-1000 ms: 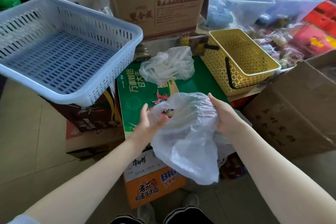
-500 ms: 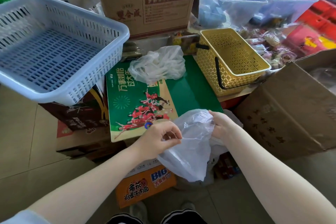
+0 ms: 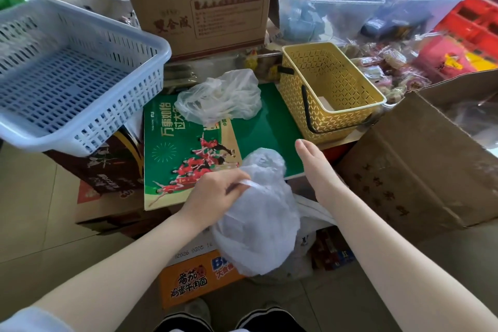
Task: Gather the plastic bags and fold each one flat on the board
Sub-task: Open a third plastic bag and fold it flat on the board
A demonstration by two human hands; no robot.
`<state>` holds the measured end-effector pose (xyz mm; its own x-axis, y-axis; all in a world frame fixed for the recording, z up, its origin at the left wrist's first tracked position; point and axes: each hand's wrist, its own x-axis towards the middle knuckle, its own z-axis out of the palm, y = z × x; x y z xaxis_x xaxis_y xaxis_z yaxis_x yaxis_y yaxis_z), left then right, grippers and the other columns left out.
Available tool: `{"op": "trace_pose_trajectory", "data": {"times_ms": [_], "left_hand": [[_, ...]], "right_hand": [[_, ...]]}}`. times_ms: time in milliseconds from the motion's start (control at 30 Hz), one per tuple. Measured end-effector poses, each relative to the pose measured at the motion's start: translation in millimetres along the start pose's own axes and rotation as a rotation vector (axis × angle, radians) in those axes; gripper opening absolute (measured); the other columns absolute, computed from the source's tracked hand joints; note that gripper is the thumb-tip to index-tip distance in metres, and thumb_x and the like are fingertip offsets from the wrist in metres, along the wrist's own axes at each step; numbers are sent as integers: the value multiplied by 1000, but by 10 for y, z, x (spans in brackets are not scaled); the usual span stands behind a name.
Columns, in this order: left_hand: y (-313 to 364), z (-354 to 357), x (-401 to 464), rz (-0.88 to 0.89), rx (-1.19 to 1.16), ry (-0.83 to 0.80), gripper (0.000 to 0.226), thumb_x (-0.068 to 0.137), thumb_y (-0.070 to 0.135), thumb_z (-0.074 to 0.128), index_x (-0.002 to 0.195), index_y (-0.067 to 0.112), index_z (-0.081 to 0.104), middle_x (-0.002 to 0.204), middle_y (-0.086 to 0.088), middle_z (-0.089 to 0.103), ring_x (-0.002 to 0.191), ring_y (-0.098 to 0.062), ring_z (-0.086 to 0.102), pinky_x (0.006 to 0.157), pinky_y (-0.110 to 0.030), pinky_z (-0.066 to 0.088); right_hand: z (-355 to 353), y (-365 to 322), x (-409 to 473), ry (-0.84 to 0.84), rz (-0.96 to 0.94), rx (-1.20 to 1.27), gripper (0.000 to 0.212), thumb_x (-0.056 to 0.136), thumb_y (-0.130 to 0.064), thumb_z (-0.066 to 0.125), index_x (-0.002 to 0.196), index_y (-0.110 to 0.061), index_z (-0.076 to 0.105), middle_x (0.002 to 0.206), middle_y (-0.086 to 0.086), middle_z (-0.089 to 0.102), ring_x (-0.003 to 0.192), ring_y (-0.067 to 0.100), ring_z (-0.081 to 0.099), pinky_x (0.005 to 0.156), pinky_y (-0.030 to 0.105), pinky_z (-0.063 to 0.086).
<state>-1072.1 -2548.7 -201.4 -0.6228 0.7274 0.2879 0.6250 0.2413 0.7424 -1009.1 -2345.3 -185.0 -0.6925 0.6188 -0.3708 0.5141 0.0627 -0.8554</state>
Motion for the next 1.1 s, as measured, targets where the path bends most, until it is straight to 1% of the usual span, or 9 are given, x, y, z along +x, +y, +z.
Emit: {"op": "trace_pose_trajectory", "data": {"times_ms": [133, 267, 333, 400, 467, 667, 833, 967, 1100], "left_hand": [[-14, -23, 22, -135, 12, 188, 8, 85, 18, 64, 79, 13, 66, 72, -2, 59, 63, -11, 52, 60, -19, 42], [-53, -115, -8, -181, 20, 264, 10, 85, 23, 64, 79, 16, 64, 106, 3, 50, 103, -6, 43, 90, -7, 30], [-73, -206, -64, -222, -113, 217, 11, 88, 30, 57, 78, 26, 60, 107, 10, 58, 109, -8, 48, 92, -11, 33], [-98, -295, -151, -299, -258, 189, 17, 91, 37, 51, 76, 30, 56, 81, 10, 63, 77, -18, 55, 68, -23, 40], [-158, -353, -225, -331, -255, 231, 20, 91, 36, 46, 75, 28, 53, 63, -7, 51, 56, -22, 42, 53, -23, 31], [-269, -420, -377, -386, -186, 331, 20, 96, 19, 43, 78, 25, 49, 58, -1, 39, 53, -7, 37, 50, -15, 30], [-612, -568, -497, -522, 158, 155, 20, 93, 28, 48, 77, 19, 56, 75, -10, 58, 64, -17, 51, 57, -27, 36], [-466, -604, -276, -118, 363, 36, 55, 83, 55, 40, 106, 10, 61, 109, -6, 61, 106, -21, 52, 93, -32, 36], [-293, -540, -152, 124, 244, -80, 53, 87, 59, 39, 91, 11, 60, 83, -4, 63, 76, -21, 58, 71, -34, 46]], "right_hand": [[64, -116, -355, -288, -502, -273, 19, 86, -31, 63, 94, -13, 66, 91, -2, 57, 83, 11, 53, 78, 25, 43], [240, 6, -322, -290, -755, -685, 22, 81, -27, 70, 83, -7, 63, 86, 6, 56, 78, 25, 51, 68, 35, 43], [252, 25, -268, -233, -743, -618, 25, 84, -17, 64, 64, -14, 50, 68, 1, 47, 67, 23, 43, 59, 34, 33], [246, 57, -203, -181, -699, -600, 36, 84, -11, 63, 61, -20, 37, 61, -8, 36, 63, 21, 37, 57, 32, 26], [247, 111, -171, -167, -665, -611, 31, 83, -9, 63, 66, -14, 38, 60, -8, 36, 63, 21, 36, 56, 29, 26], [406, 212, -210, -118, -558, -532, 10, 92, -12, 53, 94, -4, 57, 86, 3, 52, 78, 20, 46, 64, 26, 28], [595, 119, -387, -188, -497, -345, 5, 95, -16, 50, 91, -18, 47, 58, 8, 50, 48, 17, 36, 47, 28, 27], [737, -33, -500, -231, -553, -319, 13, 89, -15, 60, 82, -18, 49, 49, -4, 41, 42, 8, 30, 43, 19, 23], [862, -199, -616, -222, -575, -214, 13, 85, -14, 65, 82, -17, 53, 54, -5, 52, 47, 6, 34, 47, 18, 29]]}}
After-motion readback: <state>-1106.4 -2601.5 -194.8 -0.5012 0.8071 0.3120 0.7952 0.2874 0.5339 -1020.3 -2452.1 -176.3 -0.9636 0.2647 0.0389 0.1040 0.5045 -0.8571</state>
